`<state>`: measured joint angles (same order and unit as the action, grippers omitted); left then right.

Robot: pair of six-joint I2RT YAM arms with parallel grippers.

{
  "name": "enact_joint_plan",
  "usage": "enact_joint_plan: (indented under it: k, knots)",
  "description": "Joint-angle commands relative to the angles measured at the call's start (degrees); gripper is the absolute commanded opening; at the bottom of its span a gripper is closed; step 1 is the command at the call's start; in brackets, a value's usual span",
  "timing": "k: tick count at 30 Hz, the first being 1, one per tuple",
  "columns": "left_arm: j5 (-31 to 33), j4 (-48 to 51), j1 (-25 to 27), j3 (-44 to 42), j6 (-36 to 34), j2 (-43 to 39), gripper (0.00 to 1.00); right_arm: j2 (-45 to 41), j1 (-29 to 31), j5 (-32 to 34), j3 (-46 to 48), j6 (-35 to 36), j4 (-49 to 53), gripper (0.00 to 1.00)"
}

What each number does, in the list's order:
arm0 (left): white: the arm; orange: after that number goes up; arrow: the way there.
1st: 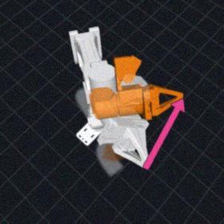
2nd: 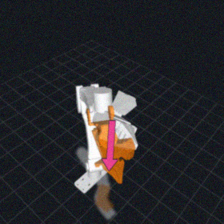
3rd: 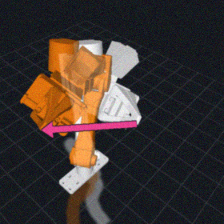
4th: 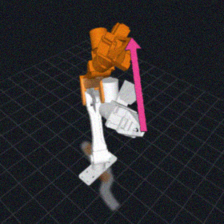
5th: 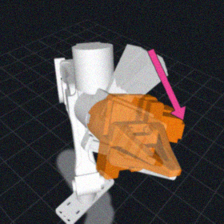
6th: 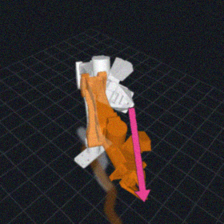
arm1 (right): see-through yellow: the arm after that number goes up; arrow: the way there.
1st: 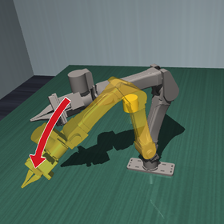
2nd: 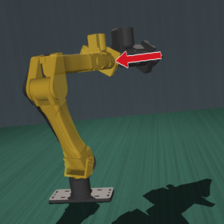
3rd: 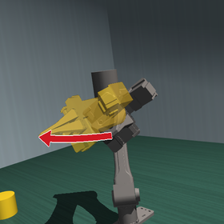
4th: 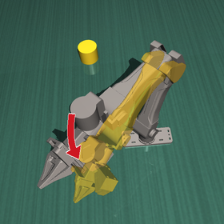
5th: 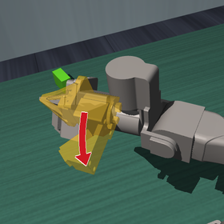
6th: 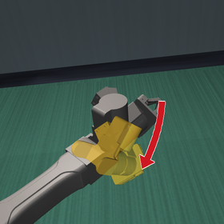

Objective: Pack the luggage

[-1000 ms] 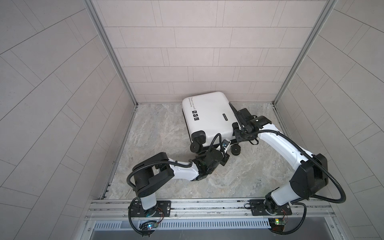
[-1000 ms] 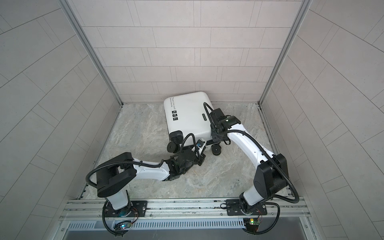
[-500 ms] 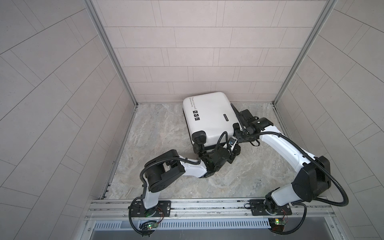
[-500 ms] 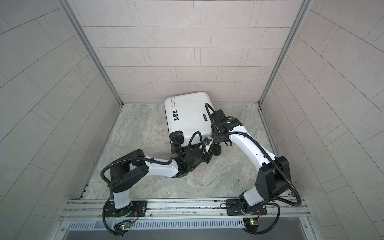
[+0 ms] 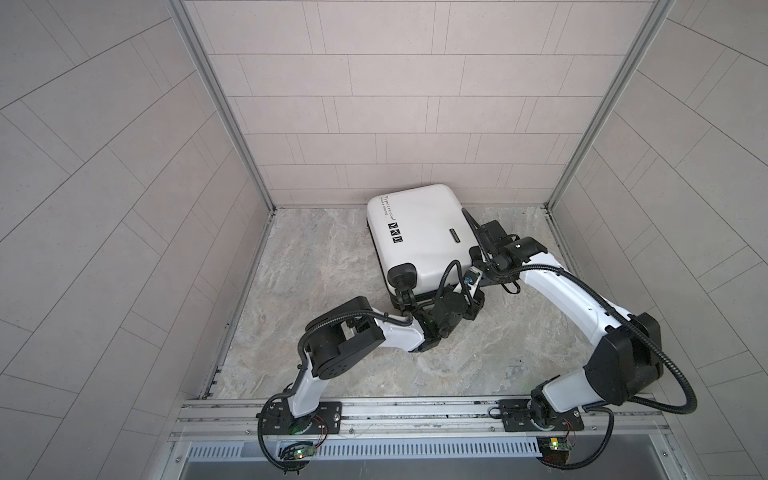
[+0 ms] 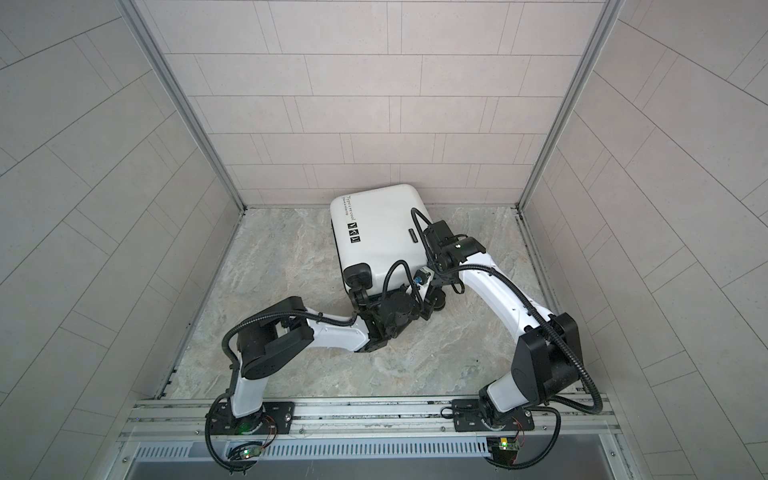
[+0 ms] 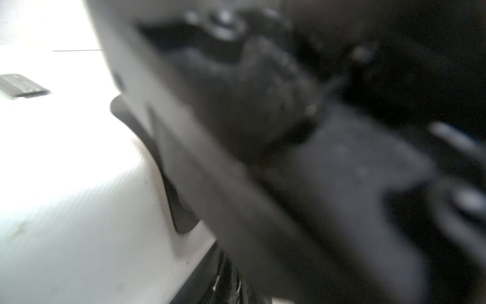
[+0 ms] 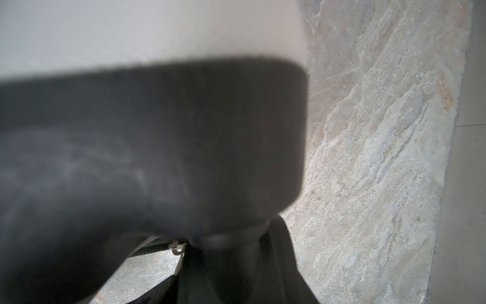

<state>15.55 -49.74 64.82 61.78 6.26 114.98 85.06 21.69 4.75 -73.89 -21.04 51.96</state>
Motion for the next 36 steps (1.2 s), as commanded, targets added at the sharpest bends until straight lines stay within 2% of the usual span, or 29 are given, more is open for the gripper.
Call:
enact_joint_plan:
  k: [1,4,6,10,15,18,21,22,27,32,36]
  knots:
    - [-10.92,-0.82,7.52,-2.35,-1.59,-4.37,0.31,-2.01,2.68,-9.69,0.21,-4.88,-5.74,0.14]
    - [-6.19,0.01,8.2,-6.99,-2.43,-9.33,0.53,-3.61,1.32,-9.28,0.79,-5.33,-5.39,0.32]
    - [-4.41,2.02,8.94,-9.14,-3.7,-12.91,0.6,-4.85,0.75,-9.15,1.02,-5.41,-5.14,0.44]
    - [-1.16,12.23,10.29,-10.29,-5.57,-20.81,0.63,-7.32,0.54,-9.19,0.94,-5.34,-4.51,0.65]
    - [6.18,28.32,10.33,-9.49,-5.05,-32.01,0.62,-10.48,0.54,-9.23,1.03,-5.76,-4.13,0.78]
    - [12.42,39.27,10.33,-7.9,-4.54,-38.64,0.63,-12.0,0.54,-9.63,1.42,-5.81,-4.08,0.81]
    - [21.08,52.38,10.24,-4.96,0.48,-44.12,0.78,-13.34,0.57,-10.4,2.1,-5.77,-4.32,0.83]
    - [23.75,57.15,10.23,-4.0,2.54,-45.78,0.8,-13.86,0.58,-11.07,2.7,-5.85,-4.71,0.83]
    - [29.34,74.51,9.32,-2.49,11.79,-54.04,0.88,-15.53,0.63,-11.99,7.08,-5.15,-7.9,0.86]
    - [27.2,82.23,5.32,-6.92,23.23,-60.71,0.95,-14.17,0.55,-7.78,9.17,-6.33,-7.8,0.87]
    - [18.87,80.25,0.57,-11.06,28.72,-62.19,0.97,-11.95,0.32,-7.38,9.32,-6.48,-8.18,0.87]
